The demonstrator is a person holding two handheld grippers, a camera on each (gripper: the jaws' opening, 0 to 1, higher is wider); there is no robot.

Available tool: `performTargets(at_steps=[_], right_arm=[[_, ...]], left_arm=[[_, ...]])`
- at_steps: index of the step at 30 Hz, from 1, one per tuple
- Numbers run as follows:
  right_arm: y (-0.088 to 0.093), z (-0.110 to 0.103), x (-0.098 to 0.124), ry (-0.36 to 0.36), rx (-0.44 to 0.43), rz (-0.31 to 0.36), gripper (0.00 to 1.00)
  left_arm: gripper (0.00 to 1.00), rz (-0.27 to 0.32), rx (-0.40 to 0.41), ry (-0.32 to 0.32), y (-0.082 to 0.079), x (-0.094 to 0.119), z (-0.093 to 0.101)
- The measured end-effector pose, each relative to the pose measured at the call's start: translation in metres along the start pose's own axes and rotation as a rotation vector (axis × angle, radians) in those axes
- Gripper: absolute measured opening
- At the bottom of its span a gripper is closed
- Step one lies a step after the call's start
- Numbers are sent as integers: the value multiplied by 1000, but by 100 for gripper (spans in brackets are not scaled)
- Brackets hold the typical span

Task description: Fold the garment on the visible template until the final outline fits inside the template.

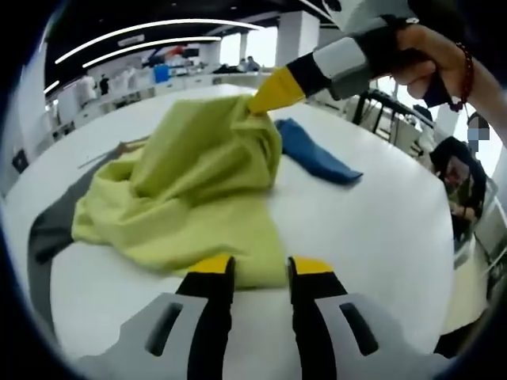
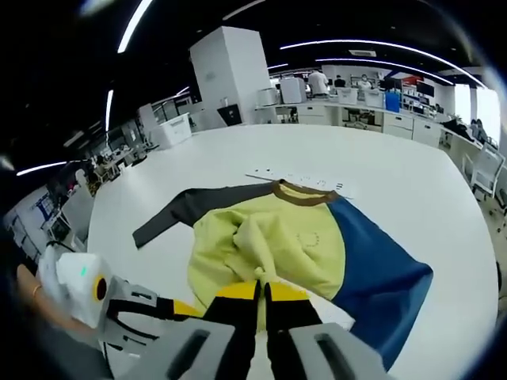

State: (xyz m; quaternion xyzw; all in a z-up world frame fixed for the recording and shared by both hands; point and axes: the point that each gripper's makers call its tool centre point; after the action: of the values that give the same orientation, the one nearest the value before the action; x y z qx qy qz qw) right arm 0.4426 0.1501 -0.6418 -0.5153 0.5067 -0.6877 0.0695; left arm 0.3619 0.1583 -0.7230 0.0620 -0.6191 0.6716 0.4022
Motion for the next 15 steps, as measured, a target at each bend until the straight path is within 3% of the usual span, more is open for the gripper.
performTargets(at_steps=[3,8,12,15], right_arm=[[2,-6,0,-29,11,-5,0],[15,-22,0,-89,103,-25,0],[26,-30,0,-110,116,-46,0],[36,-37,-2,-130,135,-65,0]], left_arm=[[23,-10,4,-26,0,0,-2],[22,-19,-6,-42,1,0,-3],[12,-42,-27,-62,3,4,-8],[9,-37,15,-57,4,6,-11]])
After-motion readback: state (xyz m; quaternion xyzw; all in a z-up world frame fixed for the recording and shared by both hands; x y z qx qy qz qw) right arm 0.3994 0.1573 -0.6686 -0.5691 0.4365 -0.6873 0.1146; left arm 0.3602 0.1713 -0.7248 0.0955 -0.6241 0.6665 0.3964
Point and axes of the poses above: the point that each gripper's makers call its tool centre point, and the gripper's own axes: x roughly backward along the fingers, z roughly to its right, y roughly out of its underside, and after that the axes turned 14 degrees about y, right-handed
